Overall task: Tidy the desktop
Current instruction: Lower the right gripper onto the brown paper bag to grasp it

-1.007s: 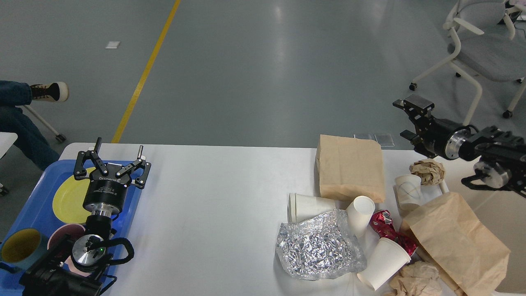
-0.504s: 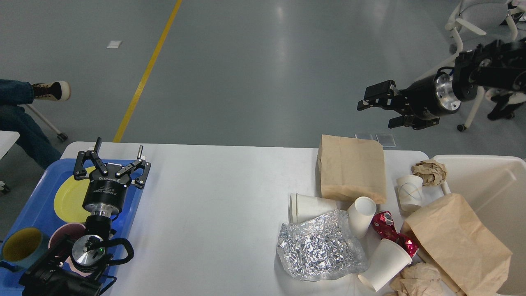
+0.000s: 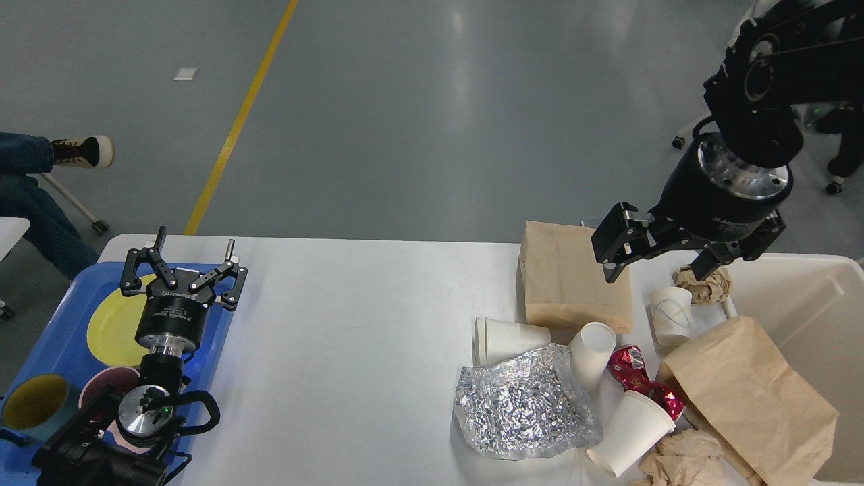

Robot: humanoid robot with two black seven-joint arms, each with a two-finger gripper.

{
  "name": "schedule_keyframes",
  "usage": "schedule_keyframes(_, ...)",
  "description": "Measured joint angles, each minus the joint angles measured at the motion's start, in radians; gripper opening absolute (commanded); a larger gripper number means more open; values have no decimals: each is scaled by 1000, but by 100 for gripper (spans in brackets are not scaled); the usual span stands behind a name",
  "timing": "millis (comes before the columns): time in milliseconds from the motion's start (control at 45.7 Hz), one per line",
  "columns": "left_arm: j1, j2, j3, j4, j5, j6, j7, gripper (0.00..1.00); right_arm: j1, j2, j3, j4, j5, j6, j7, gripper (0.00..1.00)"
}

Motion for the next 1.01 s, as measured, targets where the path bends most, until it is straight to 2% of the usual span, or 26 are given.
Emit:
schedule_keyframes(285, -1, 0, 0, 0, 0, -1, 2, 96, -2, -38, -25, 13, 12, -10, -2, 98)
schedule_keyframes(460, -1, 0, 0, 0, 0, -2, 2, 96, -105, -57, -30, -52, 8, -131, -1, 100)
schedule_keyframes(591, -1, 0, 0, 0, 0, -2, 2, 96, -298, -60, -30, -207, 10, -228, -1, 100)
schedule_keyframes(766, -1, 0, 0, 0, 0, -2, 2, 96, -548, -48, -22, -444, 8, -306, -1, 100)
schedule_keyframes(1007, -1, 0, 1, 0, 0, -2, 2, 96, -881, 9, 21, -724, 9, -440, 5, 100)
